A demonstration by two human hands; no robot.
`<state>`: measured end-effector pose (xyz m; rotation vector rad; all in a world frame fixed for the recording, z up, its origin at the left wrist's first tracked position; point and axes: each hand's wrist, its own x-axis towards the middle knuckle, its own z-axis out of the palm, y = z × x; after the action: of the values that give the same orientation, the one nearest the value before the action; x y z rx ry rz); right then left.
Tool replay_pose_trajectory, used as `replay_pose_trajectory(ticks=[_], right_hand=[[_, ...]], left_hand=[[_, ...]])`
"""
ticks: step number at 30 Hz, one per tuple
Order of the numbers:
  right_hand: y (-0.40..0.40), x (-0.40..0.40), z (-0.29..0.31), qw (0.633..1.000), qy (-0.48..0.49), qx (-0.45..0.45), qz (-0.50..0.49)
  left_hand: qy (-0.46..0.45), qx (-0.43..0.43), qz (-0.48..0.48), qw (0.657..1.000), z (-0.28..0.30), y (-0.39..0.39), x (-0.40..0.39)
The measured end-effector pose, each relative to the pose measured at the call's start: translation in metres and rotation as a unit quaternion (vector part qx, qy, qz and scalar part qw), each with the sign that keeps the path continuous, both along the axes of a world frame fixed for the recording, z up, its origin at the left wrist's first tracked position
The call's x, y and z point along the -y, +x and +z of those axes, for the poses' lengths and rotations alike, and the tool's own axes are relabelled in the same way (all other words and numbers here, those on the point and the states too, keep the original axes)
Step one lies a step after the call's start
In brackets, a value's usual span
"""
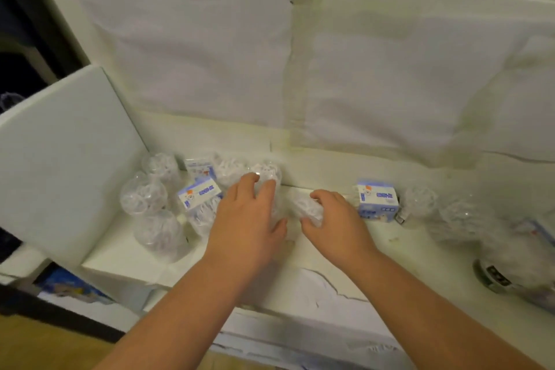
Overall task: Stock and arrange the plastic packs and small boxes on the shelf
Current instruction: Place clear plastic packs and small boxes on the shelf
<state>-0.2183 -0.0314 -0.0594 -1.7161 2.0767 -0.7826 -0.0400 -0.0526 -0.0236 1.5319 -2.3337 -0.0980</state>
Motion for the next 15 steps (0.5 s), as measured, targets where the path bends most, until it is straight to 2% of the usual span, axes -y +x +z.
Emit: replay_pose_trajectory(ticks=[5, 10, 15], right_hand=[[-0.003, -0.004, 0.005, 1.000, 0.004, 0.008, -0.007], [-0.010, -0.030, 0.020, 0.996, -0.019, 0.075, -0.041], [-0.034, -0.084, 0.045, 0.986, -0.056, 0.141, -0.073]], left_hand=[[-0.031, 0.012, -0.001, 0.999, -0.007, 0.002, 0.007], [-0.036, 0.017, -0.024, 0.999, -0.001, 0.001, 0.002], [-0.013, -0.077, -0.075, 0.994, 0.019, -0.015, -0.029]])
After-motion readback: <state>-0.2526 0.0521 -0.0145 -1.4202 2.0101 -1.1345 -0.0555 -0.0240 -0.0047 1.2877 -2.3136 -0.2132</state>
